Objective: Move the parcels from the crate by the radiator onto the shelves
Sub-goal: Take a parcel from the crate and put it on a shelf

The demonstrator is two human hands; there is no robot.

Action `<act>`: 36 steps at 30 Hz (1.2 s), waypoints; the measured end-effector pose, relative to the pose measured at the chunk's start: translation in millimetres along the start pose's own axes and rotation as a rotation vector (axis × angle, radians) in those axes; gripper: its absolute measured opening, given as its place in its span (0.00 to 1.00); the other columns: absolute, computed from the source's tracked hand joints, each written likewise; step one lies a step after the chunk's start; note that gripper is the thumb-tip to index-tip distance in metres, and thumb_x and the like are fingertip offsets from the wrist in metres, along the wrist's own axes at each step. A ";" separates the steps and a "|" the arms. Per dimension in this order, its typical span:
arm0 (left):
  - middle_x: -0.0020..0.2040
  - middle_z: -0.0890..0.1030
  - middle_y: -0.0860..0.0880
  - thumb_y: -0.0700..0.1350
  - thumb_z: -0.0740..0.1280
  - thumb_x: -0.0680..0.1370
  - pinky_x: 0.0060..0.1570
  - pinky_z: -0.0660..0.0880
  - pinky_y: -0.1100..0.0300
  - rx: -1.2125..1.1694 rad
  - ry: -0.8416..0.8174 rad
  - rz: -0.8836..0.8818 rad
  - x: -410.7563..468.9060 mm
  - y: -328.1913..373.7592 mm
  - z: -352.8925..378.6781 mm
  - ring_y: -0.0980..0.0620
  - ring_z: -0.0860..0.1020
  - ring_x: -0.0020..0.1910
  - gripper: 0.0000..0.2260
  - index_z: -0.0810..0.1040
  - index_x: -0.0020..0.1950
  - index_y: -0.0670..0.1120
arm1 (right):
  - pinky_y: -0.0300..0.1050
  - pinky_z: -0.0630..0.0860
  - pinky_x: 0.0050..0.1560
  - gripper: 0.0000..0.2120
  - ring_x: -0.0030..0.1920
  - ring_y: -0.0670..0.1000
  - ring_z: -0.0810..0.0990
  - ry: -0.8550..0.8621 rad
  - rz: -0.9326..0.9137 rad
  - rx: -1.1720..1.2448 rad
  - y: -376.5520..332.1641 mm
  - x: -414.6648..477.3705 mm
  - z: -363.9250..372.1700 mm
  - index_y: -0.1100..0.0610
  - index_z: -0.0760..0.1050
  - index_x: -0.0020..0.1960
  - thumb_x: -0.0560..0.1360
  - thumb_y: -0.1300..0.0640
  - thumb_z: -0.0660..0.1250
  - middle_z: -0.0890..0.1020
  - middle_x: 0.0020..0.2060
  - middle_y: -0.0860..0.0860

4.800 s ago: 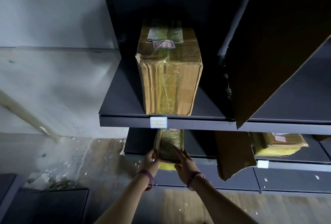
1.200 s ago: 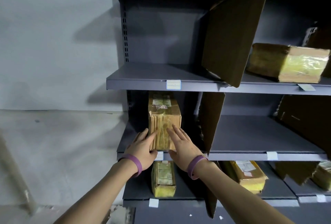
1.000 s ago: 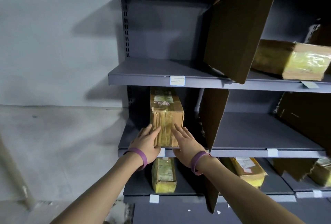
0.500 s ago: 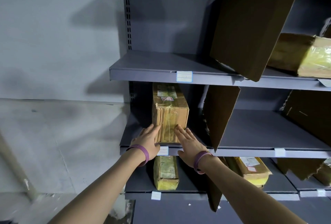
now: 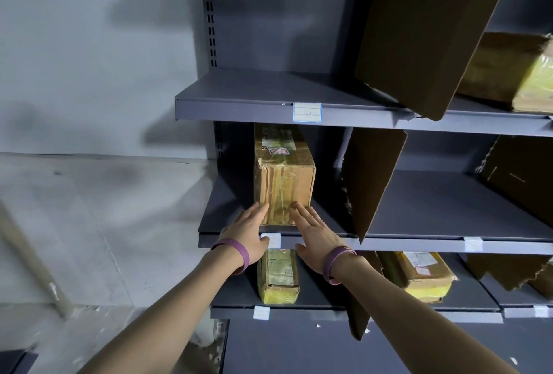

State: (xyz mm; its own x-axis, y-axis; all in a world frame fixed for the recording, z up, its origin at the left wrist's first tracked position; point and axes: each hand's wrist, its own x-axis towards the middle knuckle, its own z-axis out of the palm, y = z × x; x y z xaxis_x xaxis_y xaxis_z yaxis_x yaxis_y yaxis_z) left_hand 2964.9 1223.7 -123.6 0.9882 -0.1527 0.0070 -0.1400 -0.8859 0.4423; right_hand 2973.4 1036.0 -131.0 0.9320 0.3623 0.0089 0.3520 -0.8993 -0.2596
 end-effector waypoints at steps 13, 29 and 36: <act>0.76 0.58 0.56 0.43 0.64 0.78 0.64 0.51 0.75 -0.309 0.000 0.079 -55.1 -12.3 79.5 0.59 0.57 0.74 0.29 0.57 0.77 0.53 | 0.45 0.55 0.75 0.34 0.78 0.50 0.47 0.031 -0.074 0.077 0.8 -50.2 71.9 0.50 0.50 0.78 0.77 0.65 0.60 0.52 0.78 0.49; 0.79 0.50 0.53 0.45 0.62 0.79 0.74 0.56 0.51 -0.087 -0.283 -0.166 -20.1 -55.6 176.5 0.48 0.51 0.77 0.31 0.51 0.78 0.54 | 0.47 0.50 0.75 0.35 0.78 0.53 0.43 -0.287 0.200 0.184 44.6 -42.5 173.5 0.51 0.46 0.79 0.78 0.64 0.58 0.44 0.79 0.49; 0.79 0.43 0.52 0.46 0.62 0.78 0.72 0.60 0.43 0.007 -0.379 -0.228 3.2 -68.0 210.5 0.46 0.47 0.77 0.33 0.46 0.78 0.58 | 0.50 0.54 0.76 0.35 0.78 0.56 0.43 -0.394 0.218 0.162 56.9 -23.1 199.2 0.52 0.43 0.79 0.78 0.64 0.57 0.42 0.78 0.54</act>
State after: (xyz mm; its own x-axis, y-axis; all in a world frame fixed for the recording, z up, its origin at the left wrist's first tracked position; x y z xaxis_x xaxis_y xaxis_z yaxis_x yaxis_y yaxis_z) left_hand 2964.6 1191.3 -342.5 0.9017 -0.1016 -0.4202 0.0776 -0.9181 0.3886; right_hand 2954.8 1025.3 -338.3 0.8680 0.2626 -0.4214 0.1045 -0.9263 -0.3620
